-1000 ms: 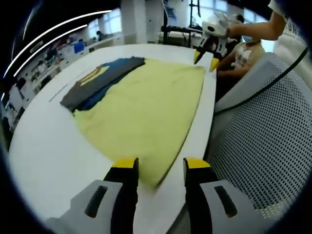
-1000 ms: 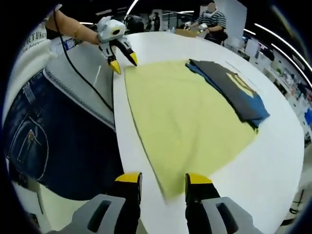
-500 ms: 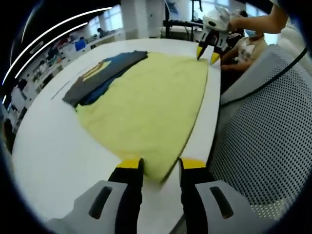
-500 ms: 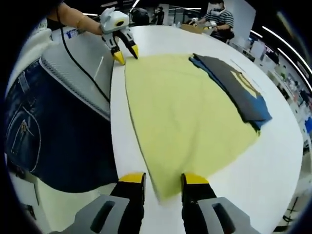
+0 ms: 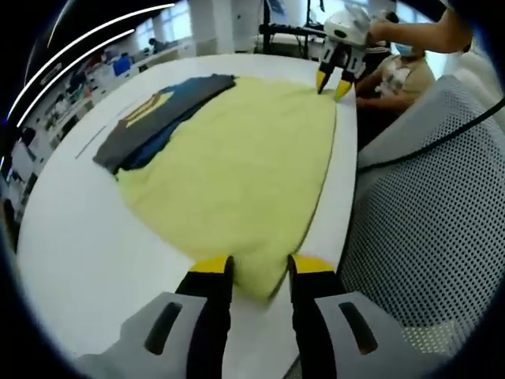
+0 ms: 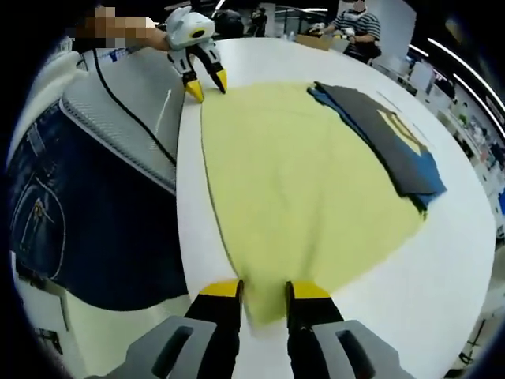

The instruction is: Fold the garment on the visible template until the final outline fits inside the template.

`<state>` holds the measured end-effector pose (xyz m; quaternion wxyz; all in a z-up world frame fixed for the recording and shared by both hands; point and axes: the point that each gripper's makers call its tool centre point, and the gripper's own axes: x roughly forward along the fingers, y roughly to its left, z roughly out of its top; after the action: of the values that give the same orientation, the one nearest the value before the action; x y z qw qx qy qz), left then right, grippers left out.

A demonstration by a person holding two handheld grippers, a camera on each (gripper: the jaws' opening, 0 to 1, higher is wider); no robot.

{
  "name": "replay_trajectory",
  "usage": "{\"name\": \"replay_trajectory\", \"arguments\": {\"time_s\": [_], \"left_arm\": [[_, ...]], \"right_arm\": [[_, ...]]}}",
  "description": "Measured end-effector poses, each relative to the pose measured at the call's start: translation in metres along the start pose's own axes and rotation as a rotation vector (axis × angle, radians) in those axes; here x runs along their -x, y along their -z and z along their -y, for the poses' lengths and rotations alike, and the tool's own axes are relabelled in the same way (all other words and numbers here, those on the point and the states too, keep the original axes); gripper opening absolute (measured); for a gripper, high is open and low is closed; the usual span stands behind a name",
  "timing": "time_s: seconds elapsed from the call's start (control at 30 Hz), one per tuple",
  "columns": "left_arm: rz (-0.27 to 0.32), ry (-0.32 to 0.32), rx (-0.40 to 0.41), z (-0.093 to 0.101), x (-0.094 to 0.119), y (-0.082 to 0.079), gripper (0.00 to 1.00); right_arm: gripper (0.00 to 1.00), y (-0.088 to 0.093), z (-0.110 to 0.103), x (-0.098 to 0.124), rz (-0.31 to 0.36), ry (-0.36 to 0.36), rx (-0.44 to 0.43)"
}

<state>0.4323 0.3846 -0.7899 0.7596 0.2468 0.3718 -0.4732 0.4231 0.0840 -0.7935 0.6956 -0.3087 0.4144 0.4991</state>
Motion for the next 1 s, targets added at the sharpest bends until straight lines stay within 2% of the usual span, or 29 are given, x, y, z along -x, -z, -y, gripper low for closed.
{"name": "replay_trajectory", "arguments": {"time_s": [0.13, 0.33, 0.5, 0.8, 1.0], "left_arm": [[-0.016, 0.007, -0.004, -0.001, -0.001, 0.000, 0.24], [-0.032, 0.004, -0.007, -0.003, -0.002, 0.000, 0.19], [-0.047, 0.001, -0.032, -0.004, -0.003, 0.000, 0.09], [-0.047, 0.004, -0.051, -0.003, 0.000, -0.002, 0.03], [-0.034, 0.010, -0.017, -0.002, 0.007, -0.005, 0.02]], "right_arm": [[0.08, 0.002, 0.008, 0.000, -0.013, 0.010, -0.013], [0.06, 0.001, 0.007, 0.000, -0.025, -0.003, -0.011], [0.04, 0.000, 0.007, 0.000, -0.022, -0.006, -0.016], [0.00, -0.001, 0.006, 0.000, -0.011, -0.014, -0.034], [0.00, -0.003, 0.002, 0.003, 0.005, -0.026, -0.049]]}}
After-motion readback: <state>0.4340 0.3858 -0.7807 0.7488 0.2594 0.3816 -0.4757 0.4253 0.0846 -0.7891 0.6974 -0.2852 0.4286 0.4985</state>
